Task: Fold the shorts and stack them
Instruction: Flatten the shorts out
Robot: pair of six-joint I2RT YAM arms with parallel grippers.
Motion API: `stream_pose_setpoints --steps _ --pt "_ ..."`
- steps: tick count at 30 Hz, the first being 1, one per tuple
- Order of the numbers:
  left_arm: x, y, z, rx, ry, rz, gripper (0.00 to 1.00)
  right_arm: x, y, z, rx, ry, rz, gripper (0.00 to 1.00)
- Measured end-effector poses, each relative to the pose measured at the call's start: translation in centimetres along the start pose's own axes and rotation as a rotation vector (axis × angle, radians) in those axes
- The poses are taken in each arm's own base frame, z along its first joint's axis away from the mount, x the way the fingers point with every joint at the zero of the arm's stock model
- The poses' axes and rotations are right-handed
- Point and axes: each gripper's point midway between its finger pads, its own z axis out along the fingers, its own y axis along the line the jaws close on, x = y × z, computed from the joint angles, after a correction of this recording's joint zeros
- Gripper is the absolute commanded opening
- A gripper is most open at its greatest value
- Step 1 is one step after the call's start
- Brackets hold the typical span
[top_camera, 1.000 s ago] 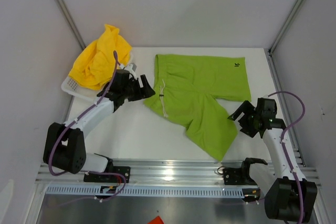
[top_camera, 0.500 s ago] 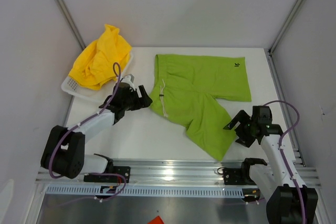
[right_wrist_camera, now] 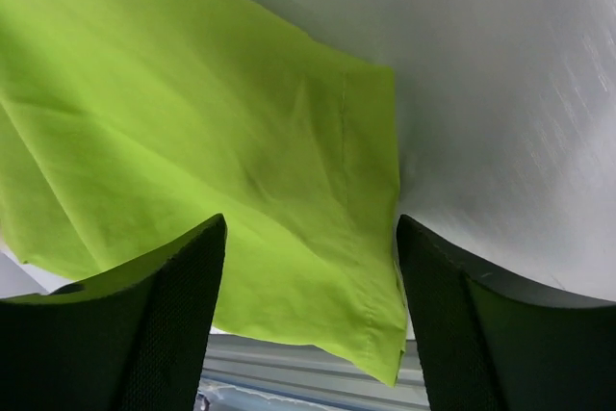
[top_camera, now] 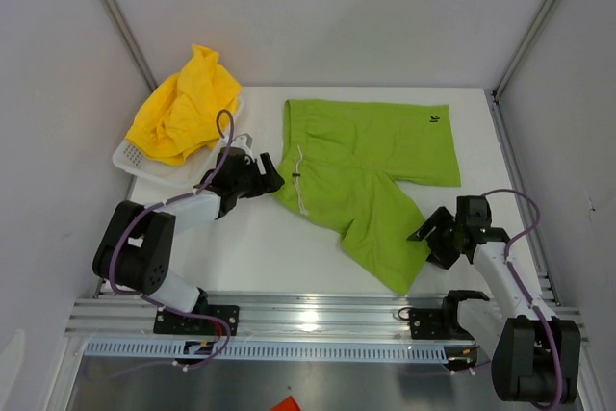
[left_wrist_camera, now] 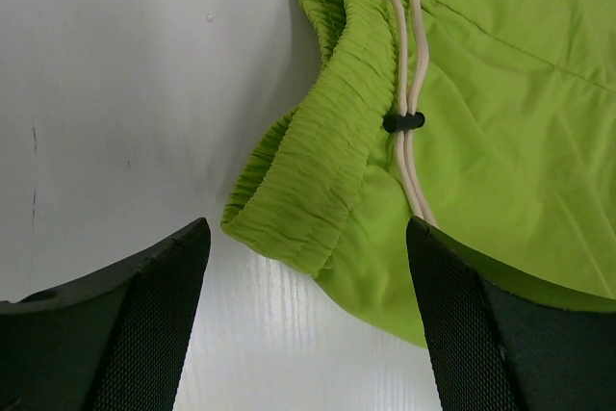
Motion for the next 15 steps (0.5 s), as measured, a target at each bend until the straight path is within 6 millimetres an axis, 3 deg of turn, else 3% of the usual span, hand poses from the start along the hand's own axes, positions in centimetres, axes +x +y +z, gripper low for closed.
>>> stream_pose_setpoints --steps 3,4,6,15 --pt "-0.2 0.0 0.2 0.001 -0.009 0.000 0.85 -0.6 0.4 0.0 -0.016 -0.027 -0.003 0.49" --pt "-0.4 0.1 0.2 0.002 -0.014 -0.001 0.84 -0.8 0.5 0.0 -0.019 -0.038 -0.003 0.38" --pt "-0.6 0.2 0.5 0.007 -0.022 -0.004 0.84 -1.2 0.7 0.1 -0.025 -0.057 -0.005 0.29" --pt "0.8 0.9 2.5 0.026 0.016 -0.013 0.75 -2.3 0.6 0.6 -0.005 -0.098 -0.007 0.17"
